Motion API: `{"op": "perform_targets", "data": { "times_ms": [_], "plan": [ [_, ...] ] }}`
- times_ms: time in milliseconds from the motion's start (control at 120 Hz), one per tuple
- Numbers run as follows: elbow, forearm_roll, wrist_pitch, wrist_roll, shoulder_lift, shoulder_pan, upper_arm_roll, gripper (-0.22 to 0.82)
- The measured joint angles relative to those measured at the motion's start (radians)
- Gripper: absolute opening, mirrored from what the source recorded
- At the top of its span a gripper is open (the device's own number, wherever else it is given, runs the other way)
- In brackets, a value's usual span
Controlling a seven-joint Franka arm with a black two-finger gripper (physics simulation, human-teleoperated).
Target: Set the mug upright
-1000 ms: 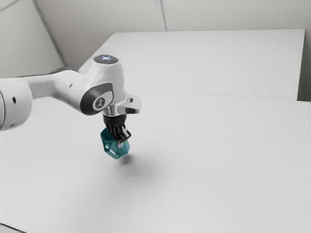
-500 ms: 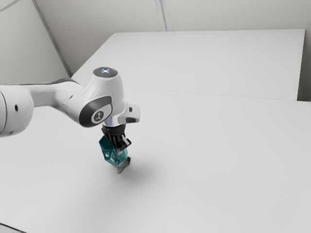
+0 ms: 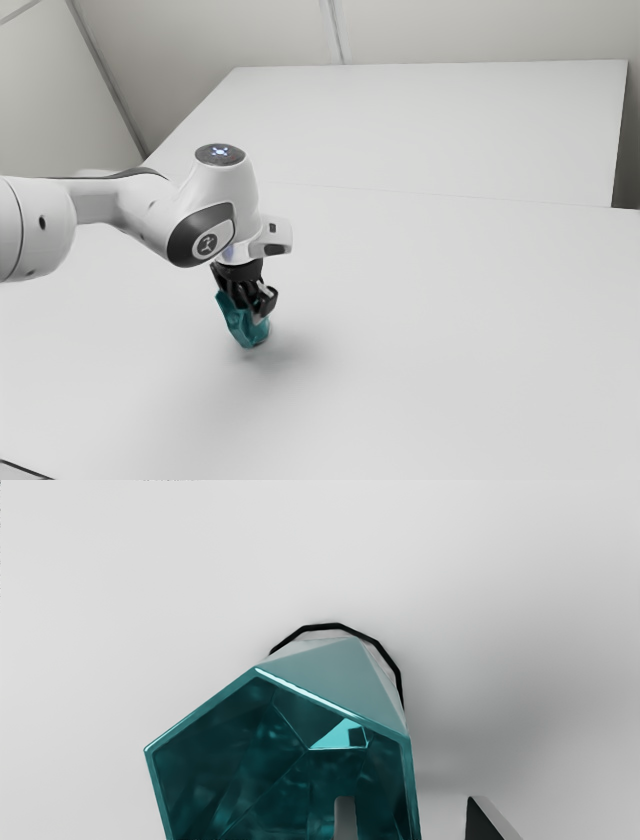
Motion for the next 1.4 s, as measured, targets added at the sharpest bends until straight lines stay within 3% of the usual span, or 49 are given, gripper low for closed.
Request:
{"op": "perform_targets", "data": {
  "times_ms": [167,400,750,1400],
  "plan": [
    [-0.008,-0.008,0.006,-0.009,-0.037,0.0,-0.001,0.39],
    [0.003,-0.024,-0.021,-0.016,-0.103,-0.011,-0.019,0.52],
    [0.181,-0.127,-0.209,-0.022,-0.098,-0.001,-0.023,0.57],
    [0.553,-0.154,-0.484,-0.022,0.028,0.043,-0.002,0.59]
  ]
}}
